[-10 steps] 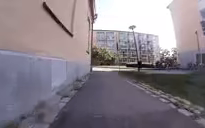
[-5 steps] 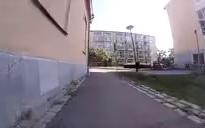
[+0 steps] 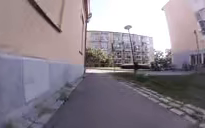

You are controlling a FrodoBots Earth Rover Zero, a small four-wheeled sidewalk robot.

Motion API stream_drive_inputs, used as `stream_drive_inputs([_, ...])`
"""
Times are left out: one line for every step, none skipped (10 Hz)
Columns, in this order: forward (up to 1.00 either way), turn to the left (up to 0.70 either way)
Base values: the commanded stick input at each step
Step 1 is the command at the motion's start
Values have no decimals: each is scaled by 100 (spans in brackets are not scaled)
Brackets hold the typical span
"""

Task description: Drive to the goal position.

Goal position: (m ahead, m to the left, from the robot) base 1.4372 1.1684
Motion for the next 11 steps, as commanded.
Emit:
stream_drive_inputs([60,0])
stream_drive_inputs([60,0])
stream_drive_inputs([60,0])
stream_drive_inputs([60,0])
stream_drive_inputs([60,0])
stream_drive_inputs([60,0])
stream_drive_inputs([60,0])
stream_drive_inputs([60,0])
stream_drive_inputs([60,0])
stream_drive_inputs([60,0])
stream_drive_inputs([60,0])
